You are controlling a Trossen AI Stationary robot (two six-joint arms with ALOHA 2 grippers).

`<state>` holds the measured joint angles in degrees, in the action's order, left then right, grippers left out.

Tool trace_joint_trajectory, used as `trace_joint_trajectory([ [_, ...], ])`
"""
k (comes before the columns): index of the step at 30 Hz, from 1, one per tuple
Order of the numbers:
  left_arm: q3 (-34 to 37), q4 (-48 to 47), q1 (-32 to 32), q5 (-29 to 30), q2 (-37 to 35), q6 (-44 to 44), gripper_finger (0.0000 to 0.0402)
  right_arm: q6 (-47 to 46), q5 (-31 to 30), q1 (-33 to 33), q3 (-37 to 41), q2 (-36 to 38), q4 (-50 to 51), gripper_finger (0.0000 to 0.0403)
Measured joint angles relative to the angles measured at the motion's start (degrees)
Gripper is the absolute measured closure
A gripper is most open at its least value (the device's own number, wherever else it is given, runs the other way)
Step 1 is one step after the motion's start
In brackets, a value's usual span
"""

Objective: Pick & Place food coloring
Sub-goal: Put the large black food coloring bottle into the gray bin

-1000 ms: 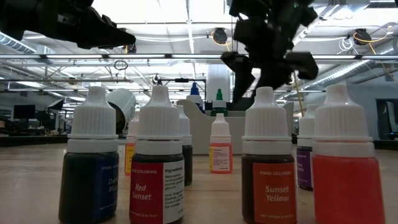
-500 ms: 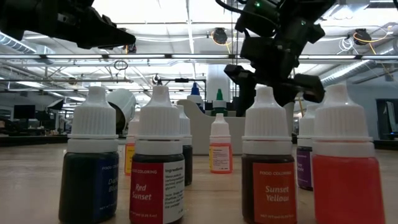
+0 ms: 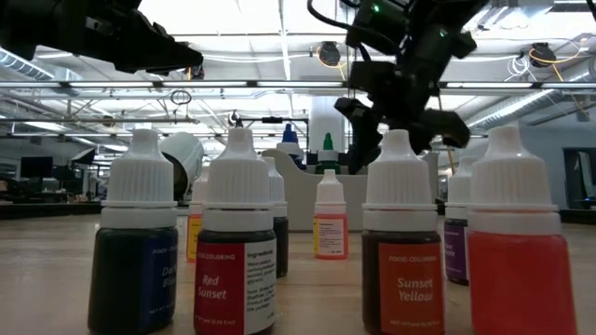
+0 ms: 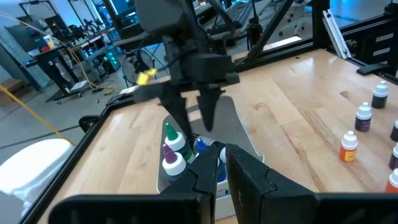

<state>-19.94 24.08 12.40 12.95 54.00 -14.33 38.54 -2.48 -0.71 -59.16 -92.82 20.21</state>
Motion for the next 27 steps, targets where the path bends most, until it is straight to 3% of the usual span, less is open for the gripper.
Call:
trace_joint_trajectory([
  [8,0.0,-0.02,0.0,0.0,-0.02,0.05,0.036,-7.48,-0.49,0.42,-8.42,-1.01,10.35,0.0227],
  [16,-0.02,-0.39,0.11,-1.68,0.0,0.28,0.036,-11.11,-3.85,2.24,-16.37,-12.7,20.63,0.0227],
  [19,-0.02,-0.38,0.11,-2.9,0.0,0.28,0.036,-11.15,-6.47,2.61,-17.5,-15.37,21.92,0.0227],
  [27,-0.02,-0.37,0.11,-3.13,0.0,0.28,0.036,-9.36,-6.29,2.71,-17.57,-16.09,21.5,0.0227],
])
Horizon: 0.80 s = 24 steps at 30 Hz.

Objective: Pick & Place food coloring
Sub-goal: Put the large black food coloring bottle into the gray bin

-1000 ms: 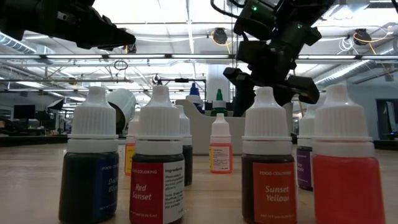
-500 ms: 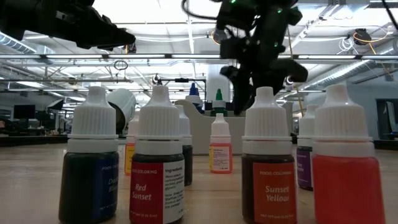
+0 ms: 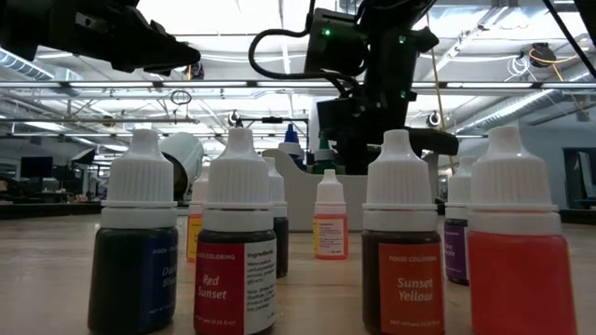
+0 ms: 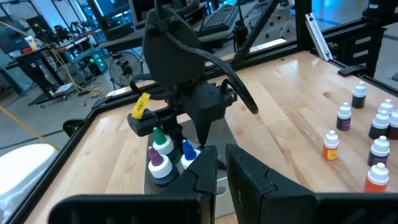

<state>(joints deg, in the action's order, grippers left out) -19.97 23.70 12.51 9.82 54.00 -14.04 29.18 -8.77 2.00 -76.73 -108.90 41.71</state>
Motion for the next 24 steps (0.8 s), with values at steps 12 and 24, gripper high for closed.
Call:
trace_joint_trajectory([
  [12,0.0,0.04,0.0,-0.57,0.0,0.68,0.036,3.13,7.16,0.0,1.7,0.11,-3.78,0.0268],
  [24,0.0,0.11,0.0,-0.55,0.0,0.83,0.036,2.52,2.57,0.29,1.9,0.84,-2.69,0.0312],
])
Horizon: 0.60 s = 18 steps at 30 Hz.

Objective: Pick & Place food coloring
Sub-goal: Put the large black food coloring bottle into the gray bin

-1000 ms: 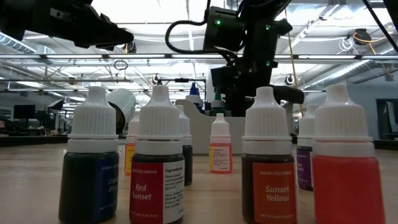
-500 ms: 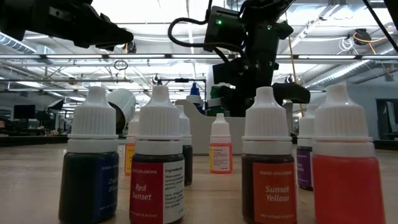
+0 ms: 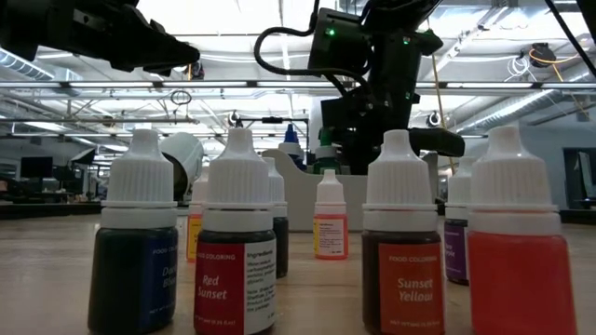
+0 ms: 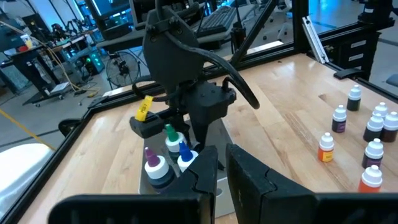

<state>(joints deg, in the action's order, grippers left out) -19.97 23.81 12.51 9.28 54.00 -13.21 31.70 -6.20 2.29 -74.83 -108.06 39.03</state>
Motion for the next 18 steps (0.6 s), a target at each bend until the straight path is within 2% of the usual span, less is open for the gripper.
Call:
trace_joint_trajectory([
  [6,0.0,0.07,0.0,0.0,0.0,0.0,0.036,-1.03,-0.34,0.08,0.0,1.77,-0.04,0.0313],
  [13,0.0,0.4,0.0,0.02,0.0,0.0,0.036,-1.06,-6.01,1.66,0.0,5.33,0.73,0.0314],
  [18,0.0,1.34,0.0,0.07,0.0,1.07,0.036,-3.06,-6.05,3.53,0.0,9.37,2.27,0.0314],
])
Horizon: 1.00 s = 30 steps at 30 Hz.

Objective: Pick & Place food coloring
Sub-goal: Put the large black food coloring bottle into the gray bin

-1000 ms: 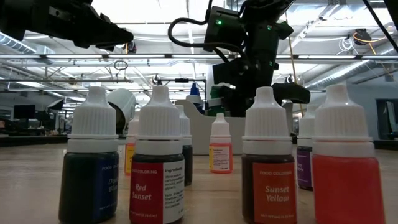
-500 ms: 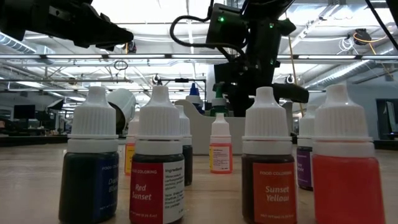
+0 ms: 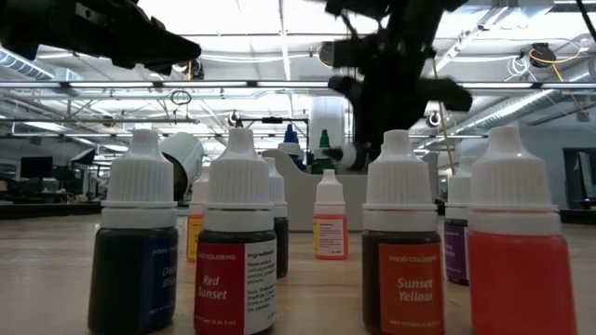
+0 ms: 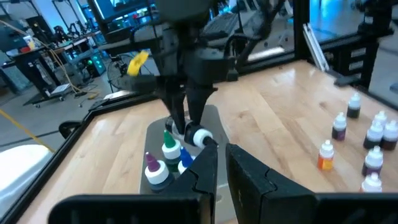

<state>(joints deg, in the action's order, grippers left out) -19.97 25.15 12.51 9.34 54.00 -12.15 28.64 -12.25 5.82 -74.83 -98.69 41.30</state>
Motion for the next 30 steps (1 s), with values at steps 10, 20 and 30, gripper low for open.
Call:
trace_joint_trajectory([
  [10,0.0,9.3,0.53,0.12,0.0,9.42,0.036,-8.32,0.46,5.4,0.0,13.32,-1.17,0.0314],
  [20,-4.67,26.1,13.6,10.74,17.36,-4.28,0.0359,-14.51,15.67,9.42,9.61,25.69,-29.71,0.0314],
  [30,-19.62,24.05,17.57,30.63,33.82,-14.41,0.0324,-14.48,15.56,9.33,24.82,23.3,-58.8,0.0314],
])
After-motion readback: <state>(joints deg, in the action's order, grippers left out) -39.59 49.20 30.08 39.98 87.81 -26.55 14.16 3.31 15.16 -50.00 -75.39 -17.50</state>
